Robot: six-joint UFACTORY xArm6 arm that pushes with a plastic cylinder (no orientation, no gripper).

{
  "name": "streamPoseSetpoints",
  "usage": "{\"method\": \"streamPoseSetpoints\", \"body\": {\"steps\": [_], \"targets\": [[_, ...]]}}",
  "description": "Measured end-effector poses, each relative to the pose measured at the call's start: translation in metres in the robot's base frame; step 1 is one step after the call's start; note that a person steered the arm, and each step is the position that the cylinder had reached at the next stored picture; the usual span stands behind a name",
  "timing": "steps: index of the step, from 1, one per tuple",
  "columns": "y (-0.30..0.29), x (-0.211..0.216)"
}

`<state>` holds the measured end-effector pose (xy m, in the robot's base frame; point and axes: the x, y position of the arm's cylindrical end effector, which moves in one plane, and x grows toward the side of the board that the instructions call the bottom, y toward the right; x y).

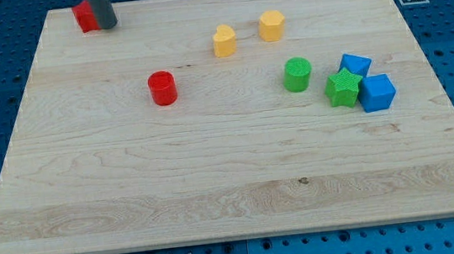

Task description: Slide the yellow heart to the red circle

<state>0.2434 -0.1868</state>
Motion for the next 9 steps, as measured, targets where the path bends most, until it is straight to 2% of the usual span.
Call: {"method": "streamPoseSetpoints", "body": {"steps": [1, 3, 4, 5, 7, 9], "targets": [[0.013, -0.002], [0.112, -0.002], [0.13, -0.002], [0.182, -0.001], [0.195, 0.062], [0.223, 0.088]]}}
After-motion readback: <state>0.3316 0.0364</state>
